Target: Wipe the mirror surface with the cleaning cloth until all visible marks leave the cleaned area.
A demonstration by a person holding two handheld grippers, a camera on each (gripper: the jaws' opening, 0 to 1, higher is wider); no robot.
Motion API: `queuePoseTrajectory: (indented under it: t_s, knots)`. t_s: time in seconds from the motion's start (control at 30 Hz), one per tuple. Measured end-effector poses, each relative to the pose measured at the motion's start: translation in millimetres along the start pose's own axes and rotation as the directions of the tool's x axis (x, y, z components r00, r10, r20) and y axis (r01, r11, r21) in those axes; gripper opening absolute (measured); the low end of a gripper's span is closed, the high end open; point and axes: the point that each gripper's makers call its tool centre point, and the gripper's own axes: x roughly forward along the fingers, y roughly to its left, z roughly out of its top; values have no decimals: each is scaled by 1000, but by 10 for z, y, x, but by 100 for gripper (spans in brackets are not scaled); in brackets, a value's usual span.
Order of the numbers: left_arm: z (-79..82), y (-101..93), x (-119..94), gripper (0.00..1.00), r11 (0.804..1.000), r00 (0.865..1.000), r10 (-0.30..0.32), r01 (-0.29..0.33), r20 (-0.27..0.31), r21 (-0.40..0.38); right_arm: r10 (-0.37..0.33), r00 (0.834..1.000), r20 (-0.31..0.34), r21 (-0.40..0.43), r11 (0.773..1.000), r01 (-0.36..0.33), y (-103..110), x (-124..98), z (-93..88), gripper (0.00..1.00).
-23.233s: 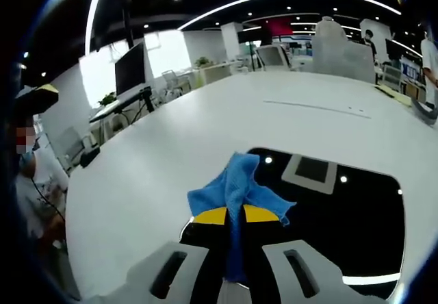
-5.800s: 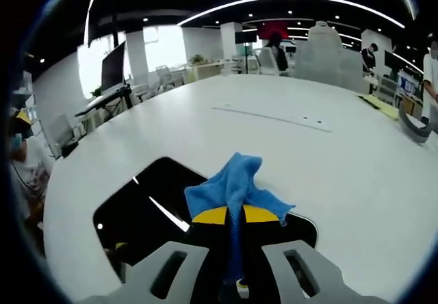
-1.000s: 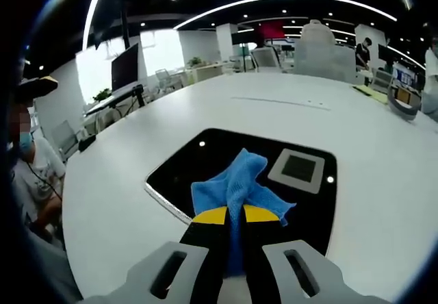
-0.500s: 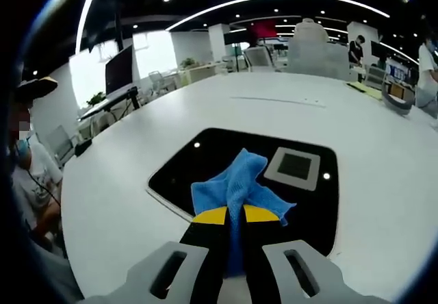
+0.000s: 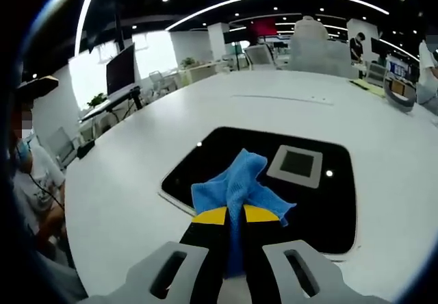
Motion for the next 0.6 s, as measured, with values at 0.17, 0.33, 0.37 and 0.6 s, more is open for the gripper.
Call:
queuePoseTrajectory:
  t_s: [0.17, 0.33, 0.37, 0.6]
  knots:
    - [-27, 60, -49, 95, 1000, 1000, 1, -1, -3, 5, -8, 1000, -1, 9, 1000, 8, 31, 15, 10, 2]
    - [-36, 74, -12, 95, 1000, 1000, -15, 15, -6, 19, -19, 1000, -10, 32, 999, 20, 30, 30, 10, 2]
    - [-23, 79, -2, 95, 1000, 1000, -18, 18, -4, 20, -23, 1000, -13, 36, 999, 24, 32, 30, 13, 2]
    - [17, 91, 37, 95, 999, 1000, -27, 27, 8, 21, -58, 998, -16, 76, 995, 59, 21, 46, 20, 2]
